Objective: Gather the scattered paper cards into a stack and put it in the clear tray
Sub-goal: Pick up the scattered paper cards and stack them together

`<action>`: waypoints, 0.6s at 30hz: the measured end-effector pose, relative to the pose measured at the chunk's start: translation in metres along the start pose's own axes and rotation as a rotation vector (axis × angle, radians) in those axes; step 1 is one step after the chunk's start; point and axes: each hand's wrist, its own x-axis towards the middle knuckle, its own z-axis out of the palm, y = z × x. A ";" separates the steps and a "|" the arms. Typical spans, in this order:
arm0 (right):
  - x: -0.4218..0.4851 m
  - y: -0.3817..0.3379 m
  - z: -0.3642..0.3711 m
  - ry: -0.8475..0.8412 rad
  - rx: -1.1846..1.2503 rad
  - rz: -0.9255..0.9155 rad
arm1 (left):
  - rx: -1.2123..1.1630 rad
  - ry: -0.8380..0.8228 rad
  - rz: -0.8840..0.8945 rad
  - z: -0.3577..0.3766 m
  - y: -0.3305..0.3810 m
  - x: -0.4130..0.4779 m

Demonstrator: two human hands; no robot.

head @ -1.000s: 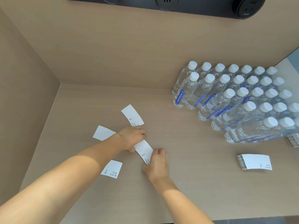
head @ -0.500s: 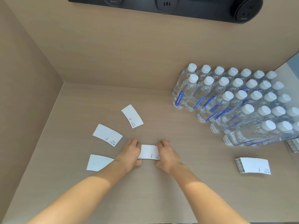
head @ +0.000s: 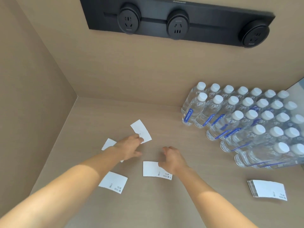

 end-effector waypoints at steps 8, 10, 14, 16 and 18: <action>0.044 -0.056 0.004 0.142 0.287 0.076 | 0.282 0.021 0.029 -0.050 -0.028 0.042; 0.056 -0.065 0.013 0.164 0.292 0.103 | 0.311 0.009 0.060 -0.051 -0.034 0.054; 0.077 -0.074 0.032 0.211 0.279 0.153 | 0.290 -0.004 0.079 -0.047 -0.049 0.076; 0.083 -0.076 0.039 0.246 0.262 0.195 | 0.259 -0.028 0.074 -0.043 -0.054 0.083; 0.088 -0.076 0.045 0.292 0.234 0.226 | 0.224 -0.031 0.061 -0.040 -0.057 0.088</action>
